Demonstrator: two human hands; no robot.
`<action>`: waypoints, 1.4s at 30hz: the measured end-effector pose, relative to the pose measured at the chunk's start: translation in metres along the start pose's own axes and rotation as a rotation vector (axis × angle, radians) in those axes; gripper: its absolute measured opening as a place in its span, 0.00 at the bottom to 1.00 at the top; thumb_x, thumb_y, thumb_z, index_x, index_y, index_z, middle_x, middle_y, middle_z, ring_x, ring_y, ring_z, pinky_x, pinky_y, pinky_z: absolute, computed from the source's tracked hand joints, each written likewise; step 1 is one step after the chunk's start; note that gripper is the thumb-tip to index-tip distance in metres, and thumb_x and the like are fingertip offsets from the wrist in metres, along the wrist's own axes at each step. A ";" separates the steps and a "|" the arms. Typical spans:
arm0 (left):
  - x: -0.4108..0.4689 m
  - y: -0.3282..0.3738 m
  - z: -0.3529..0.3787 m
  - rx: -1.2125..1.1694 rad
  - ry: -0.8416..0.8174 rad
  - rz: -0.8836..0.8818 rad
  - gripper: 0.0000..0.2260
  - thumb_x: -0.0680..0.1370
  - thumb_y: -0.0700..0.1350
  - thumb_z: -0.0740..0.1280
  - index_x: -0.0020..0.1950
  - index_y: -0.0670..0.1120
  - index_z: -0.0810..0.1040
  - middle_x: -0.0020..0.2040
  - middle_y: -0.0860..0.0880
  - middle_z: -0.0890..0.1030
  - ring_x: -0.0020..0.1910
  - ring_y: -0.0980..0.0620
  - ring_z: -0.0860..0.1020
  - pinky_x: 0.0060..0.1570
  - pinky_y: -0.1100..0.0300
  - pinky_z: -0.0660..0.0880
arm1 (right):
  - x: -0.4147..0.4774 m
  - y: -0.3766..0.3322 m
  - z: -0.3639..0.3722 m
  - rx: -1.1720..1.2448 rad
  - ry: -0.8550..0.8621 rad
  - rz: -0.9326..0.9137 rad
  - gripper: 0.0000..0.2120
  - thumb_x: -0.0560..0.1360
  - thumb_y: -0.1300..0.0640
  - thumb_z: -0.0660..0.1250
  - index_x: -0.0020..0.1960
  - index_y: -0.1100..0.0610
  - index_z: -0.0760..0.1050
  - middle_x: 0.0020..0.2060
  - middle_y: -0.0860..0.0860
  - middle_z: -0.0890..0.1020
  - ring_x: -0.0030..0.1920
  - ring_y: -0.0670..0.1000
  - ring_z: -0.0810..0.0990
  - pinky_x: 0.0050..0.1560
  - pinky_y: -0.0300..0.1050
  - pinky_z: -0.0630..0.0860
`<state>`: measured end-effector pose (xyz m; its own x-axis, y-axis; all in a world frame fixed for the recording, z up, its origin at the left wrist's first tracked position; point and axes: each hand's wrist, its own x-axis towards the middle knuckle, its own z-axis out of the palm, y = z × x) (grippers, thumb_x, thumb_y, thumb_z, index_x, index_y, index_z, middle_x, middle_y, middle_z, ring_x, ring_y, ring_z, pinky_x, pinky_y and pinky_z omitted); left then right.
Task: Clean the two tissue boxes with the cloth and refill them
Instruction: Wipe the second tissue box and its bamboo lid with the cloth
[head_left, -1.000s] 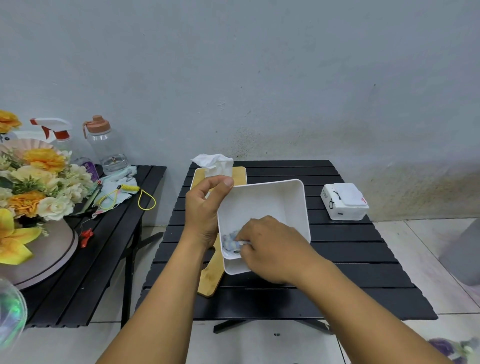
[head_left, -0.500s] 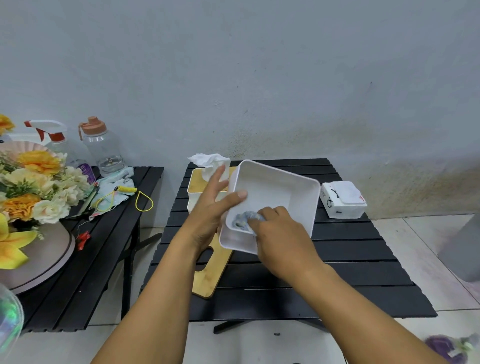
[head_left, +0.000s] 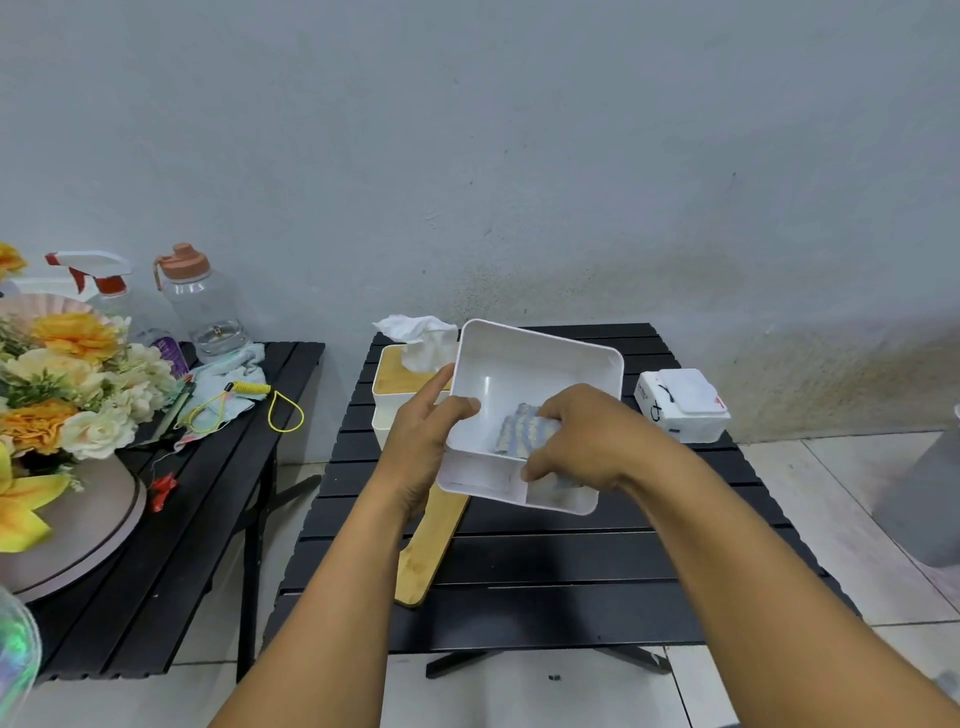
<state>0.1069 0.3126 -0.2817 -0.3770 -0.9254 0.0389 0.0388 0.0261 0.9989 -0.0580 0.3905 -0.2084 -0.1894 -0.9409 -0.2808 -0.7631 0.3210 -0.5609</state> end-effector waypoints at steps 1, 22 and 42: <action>0.000 0.000 0.000 0.015 -0.002 -0.008 0.26 0.70 0.53 0.67 0.69 0.56 0.80 0.58 0.49 0.86 0.58 0.45 0.84 0.54 0.50 0.79 | 0.000 0.001 -0.003 0.180 -0.008 0.007 0.14 0.67 0.58 0.78 0.50 0.62 0.81 0.31 0.54 0.80 0.29 0.52 0.75 0.27 0.38 0.68; -0.006 0.000 0.015 0.080 -0.039 -0.077 0.12 0.82 0.52 0.64 0.60 0.53 0.85 0.55 0.50 0.87 0.59 0.47 0.84 0.63 0.50 0.77 | 0.014 -0.009 0.015 0.180 0.239 -0.222 0.13 0.77 0.57 0.62 0.37 0.58 0.78 0.29 0.51 0.77 0.32 0.53 0.75 0.32 0.44 0.70; -0.008 0.004 0.005 0.036 0.099 -0.034 0.30 0.70 0.67 0.68 0.73 0.65 0.74 0.72 0.55 0.78 0.72 0.47 0.75 0.72 0.37 0.69 | -0.001 0.004 0.016 -0.061 0.016 -0.171 0.11 0.73 0.56 0.57 0.37 0.58 0.74 0.33 0.53 0.78 0.37 0.58 0.77 0.37 0.46 0.69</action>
<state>0.1052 0.3222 -0.2776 -0.2845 -0.9587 0.0036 -0.0064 0.0056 1.0000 -0.0506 0.3941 -0.2229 -0.0634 -0.9829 -0.1729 -0.8208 0.1499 -0.5512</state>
